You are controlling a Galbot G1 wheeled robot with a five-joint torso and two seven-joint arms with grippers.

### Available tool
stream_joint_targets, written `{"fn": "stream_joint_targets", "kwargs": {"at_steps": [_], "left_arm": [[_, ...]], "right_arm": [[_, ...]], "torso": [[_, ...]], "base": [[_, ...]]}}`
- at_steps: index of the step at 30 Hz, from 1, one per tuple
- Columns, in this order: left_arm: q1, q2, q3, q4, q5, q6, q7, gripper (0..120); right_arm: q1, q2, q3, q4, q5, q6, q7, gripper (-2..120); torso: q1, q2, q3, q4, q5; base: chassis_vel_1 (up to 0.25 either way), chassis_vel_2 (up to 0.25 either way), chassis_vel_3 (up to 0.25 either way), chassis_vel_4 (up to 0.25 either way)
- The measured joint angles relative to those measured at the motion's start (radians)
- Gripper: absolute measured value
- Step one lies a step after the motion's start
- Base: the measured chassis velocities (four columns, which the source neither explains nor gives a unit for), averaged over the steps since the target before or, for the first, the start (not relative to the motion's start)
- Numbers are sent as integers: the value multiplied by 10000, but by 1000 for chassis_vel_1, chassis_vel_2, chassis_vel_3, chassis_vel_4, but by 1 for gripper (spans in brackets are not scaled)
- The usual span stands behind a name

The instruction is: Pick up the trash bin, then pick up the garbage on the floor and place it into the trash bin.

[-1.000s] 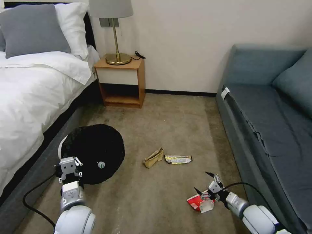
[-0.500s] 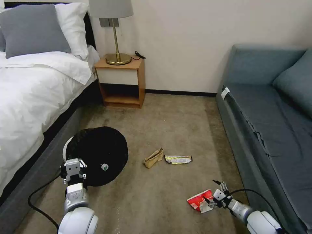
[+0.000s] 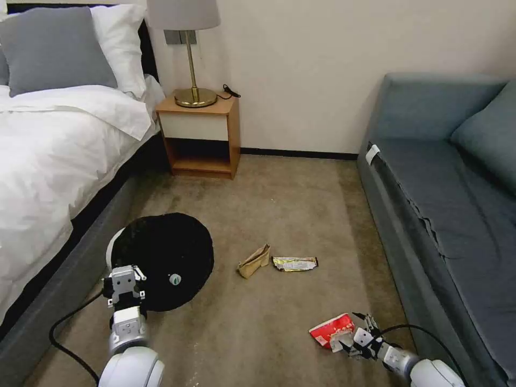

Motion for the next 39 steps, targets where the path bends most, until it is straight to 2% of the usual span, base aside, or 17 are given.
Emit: {"fn": "stream_joint_targets", "kwargs": {"at_steps": [2,8,21,24,27,28,32,33,36,37,39], "left_arm": [[-176,-61,281,-122,116,200,7,2],[-395,-238,630,-46,373,346,25,2],[-189,-304,427,235,495,179,33,2],[-157,-325,372,245,498,150,33,2],[-123,-405,344,286,570,109,28,2],[-123,-405,344,286,570,109,28,2],[-111,-516,361,294,665,99,27,2],[-111,-516,361,294,665,99,27,2],[-74,-541,343,254,689,99,26,2],[-74,-541,343,254,689,99,26,2],[-29,-530,278,221,690,76,24,2]], "right_arm": [[209,79,-46,-301,-16,-58,1,100],[511,218,-113,-1008,-102,-12,-9,100],[1469,578,-395,-2344,-238,459,-102,100],[1590,610,-458,-2457,-237,551,-135,94],[1669,613,-559,-2523,-221,680,-225,77],[1669,613,-559,-2523,-221,680,-225,77],[1695,566,-661,-2546,-221,773,-314,61],[1695,566,-661,-2546,-221,773,-314,61],[1783,569,-702,-2644,-222,840,-350,45],[1783,569,-702,-2644,-222,840,-350,45],[1809,593,-704,-2676,-229,853,-346,36]], "torso": [[0,0,0,-1,1],[0,0,0,-3,1],[0,0,-1,-5,-11],[0,0,-1,-5,-8],[0,0,-1,-4,-4],[0,0,-1,-4,-4],[0,0,-1,-3,0],[0,0,-1,-3,0],[0,0,0,3,7],[0,0,0,3,7],[1,0,0,4,7]], "base": [[0,0,0,0],[0,0,0,0],[0,0,0,0],[0,0,0,0],[0,0,0,0],[0,0,0,0],[0,0,0,0],[0,0,0,0],[0,0,0,0],[0,0,0,0],[0,0,0,0]]}}
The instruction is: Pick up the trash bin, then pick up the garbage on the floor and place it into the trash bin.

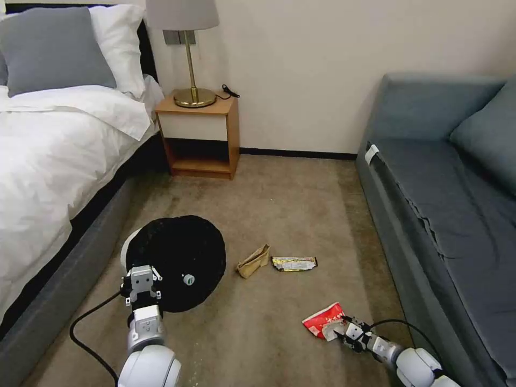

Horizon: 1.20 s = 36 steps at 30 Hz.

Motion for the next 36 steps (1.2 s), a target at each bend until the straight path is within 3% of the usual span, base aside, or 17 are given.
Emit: {"fn": "stream_joint_targets", "kwargs": {"at_steps": [9,23,36], "left_arm": [[128,27,-71,-94,1,-82,0,2],[358,199,-202,-165,-65,-292,-10,2],[479,522,-348,-210,-317,-537,-11,2]], "right_arm": [[-87,131,69,-1,-124,55,-6,1],[-248,384,485,139,-189,120,-31,0],[-610,546,1591,1329,130,182,-105,0]], "torso": [[0,-1,0,-4,-6],[0,-1,0,-6,-5],[0,0,0,-6,-6]], "base": [[0,0,0,0],[0,0,0,0],[0,0,0,0]]}}
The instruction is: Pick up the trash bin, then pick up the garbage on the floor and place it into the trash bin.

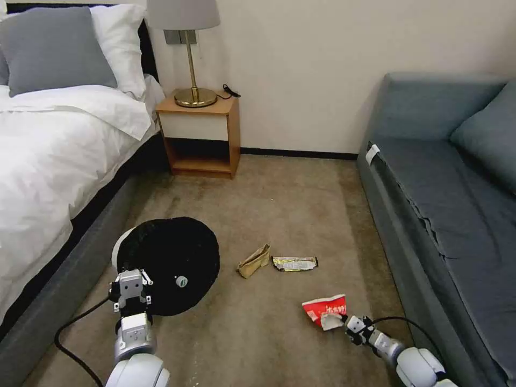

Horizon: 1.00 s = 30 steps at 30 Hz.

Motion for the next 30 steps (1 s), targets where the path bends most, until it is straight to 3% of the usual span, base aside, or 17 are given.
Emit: {"fn": "stream_joint_targets", "kwargs": {"at_steps": [13,19,30], "left_arm": [[191,221,-7,-93,-115,-185,-6,2],[149,226,87,-114,-148,-211,-13,2],[47,30,453,83,-1,-368,-33,2]], "right_arm": [[134,-8,1019,1775,1073,388,-445,0],[241,-50,1296,3082,2070,141,-718,0],[-348,551,970,5647,4070,-799,-877,0]], "torso": [[0,0,0,0,0],[0,0,0,1,-2],[0,0,0,0,-2]], "base": [[0,0,0,0],[0,0,0,0],[0,0,0,0]]}}
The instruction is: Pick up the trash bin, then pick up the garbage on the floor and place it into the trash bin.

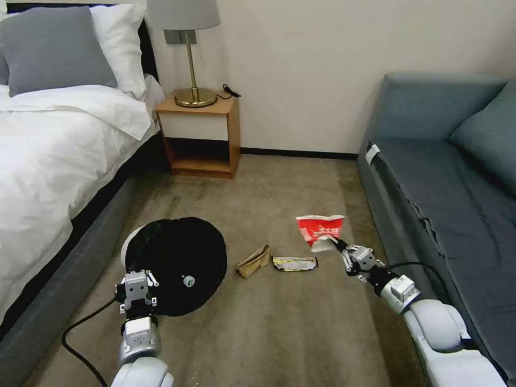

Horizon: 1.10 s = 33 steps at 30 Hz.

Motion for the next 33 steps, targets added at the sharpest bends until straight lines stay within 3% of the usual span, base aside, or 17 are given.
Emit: {"fn": "stream_joint_targets", "kwargs": {"at_steps": [5,6,9,12,24,33], "left_arm": [[-20,10,7,98,-36,-117,-1,2],[-20,10,7,98,-36,-117,-1,2],[-74,18,44,123,-81,-124,4,2],[-100,17,143,122,-159,-125,20,2],[-109,-215,621,102,-294,-173,131,2],[-157,-529,951,216,-236,-178,164,2]], "right_arm": [[-288,336,-1079,1914,1486,-1217,320,0],[-288,336,-1079,1914,1486,-1217,320,0],[-336,387,-1852,2506,3249,-2032,776,0],[-335,487,-2285,2579,3881,-2311,995,0],[-414,986,-4001,2101,4505,-2595,1352,0],[507,1459,-5259,532,4444,-2639,1663,0]], "torso": [[0,1,0,1,-2],[0,1,0,1,-2],[0,1,0,1,0],[0,1,0,1,0],[0,1,0,0,0],[0,1,0,1,1]], "base": [[0,0,0,0],[0,0,0,0],[0,0,0,0],[0,0,0,0],[0,0,0,0],[0,0,0,0]]}}
